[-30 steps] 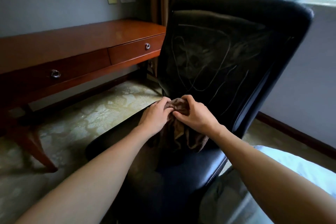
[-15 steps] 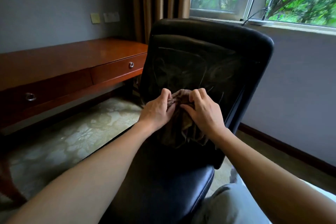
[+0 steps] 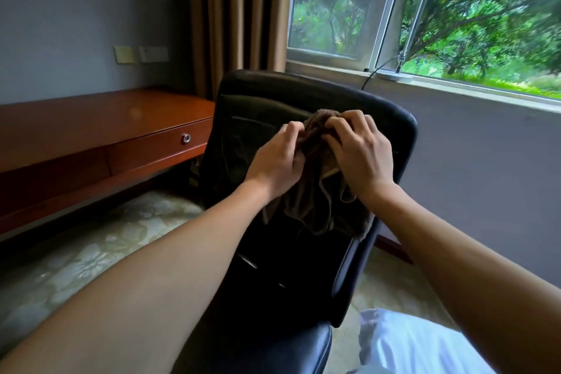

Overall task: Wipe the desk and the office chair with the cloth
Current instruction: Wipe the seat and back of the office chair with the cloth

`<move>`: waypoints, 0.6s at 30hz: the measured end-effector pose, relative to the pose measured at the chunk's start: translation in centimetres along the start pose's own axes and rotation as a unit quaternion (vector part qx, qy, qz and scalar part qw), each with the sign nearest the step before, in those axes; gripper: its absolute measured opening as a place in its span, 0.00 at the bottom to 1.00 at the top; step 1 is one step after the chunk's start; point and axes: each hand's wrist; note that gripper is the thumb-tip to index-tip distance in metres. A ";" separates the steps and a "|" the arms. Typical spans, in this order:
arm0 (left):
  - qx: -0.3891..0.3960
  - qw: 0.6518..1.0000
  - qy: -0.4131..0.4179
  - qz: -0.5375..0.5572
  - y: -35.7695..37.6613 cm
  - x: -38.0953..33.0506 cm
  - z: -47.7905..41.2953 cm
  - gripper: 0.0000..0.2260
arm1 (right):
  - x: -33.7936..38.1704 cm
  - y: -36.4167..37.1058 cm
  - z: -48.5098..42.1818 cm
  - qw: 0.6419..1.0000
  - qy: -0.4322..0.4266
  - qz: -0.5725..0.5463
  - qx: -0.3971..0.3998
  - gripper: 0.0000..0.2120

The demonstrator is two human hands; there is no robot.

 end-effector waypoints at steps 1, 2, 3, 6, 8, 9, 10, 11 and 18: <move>-0.017 1.000 0.004 0.000 0.2 -0.1 -1.0 0.13 | -0.5 0.2 -0.8 1.000 -0.003 0.022 -0.010 0.09; -0.031 0.999 0.004 -0.008 0.5 -0.2 -1.9 0.13 | -1.0 0.5 -1.4 0.999 -0.009 0.050 -0.017 0.08; -0.036 0.999 -0.007 -0.026 1.0 -0.3 -2.5 0.13 | -1.4 0.8 -1.5 0.996 -0.015 0.080 -0.020 0.07; -0.021 0.993 -0.051 -0.107 2.8 -0.1 -3.2 0.14 | -2.2 1.8 0.0 0.985 -0.028 0.168 0.010 0.09; -0.038 0.990 -0.030 -0.130 3.9 0.4 -3.1 0.11 | -2.4 2.3 0.8 0.979 -0.035 0.198 0.023 0.10; -0.056 0.989 -0.004 -0.137 4.3 0.7 -3.1 0.09 | -2.4 2.2 0.8 0.979 -0.036 0.201 0.016 0.10; -0.077 0.986 0.023 -0.144 4.4 1.0 -3.1 0.09 | -2.2 2.1 0.7 0.980 -0.038 0.198 0.006 0.12; -0.095 0.982 0.044 -0.159 4.8 1.4 -3.2 0.09 | -2.0 2.0 0.7 0.981 -0.040 0.188 0.006 0.15; -0.129 0.967 0.094 -0.201 5.6 1.7 -2.8 0.18 | -1.3 1.3 2.2 0.985 -0.013 0.120 0.120 0.37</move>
Point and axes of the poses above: each hand's wrist, its own z-axis away from the middle knuckle, its own y-axis out of the palm, x = y × z, and after that the axes turned 3 degrees about y, right-handed
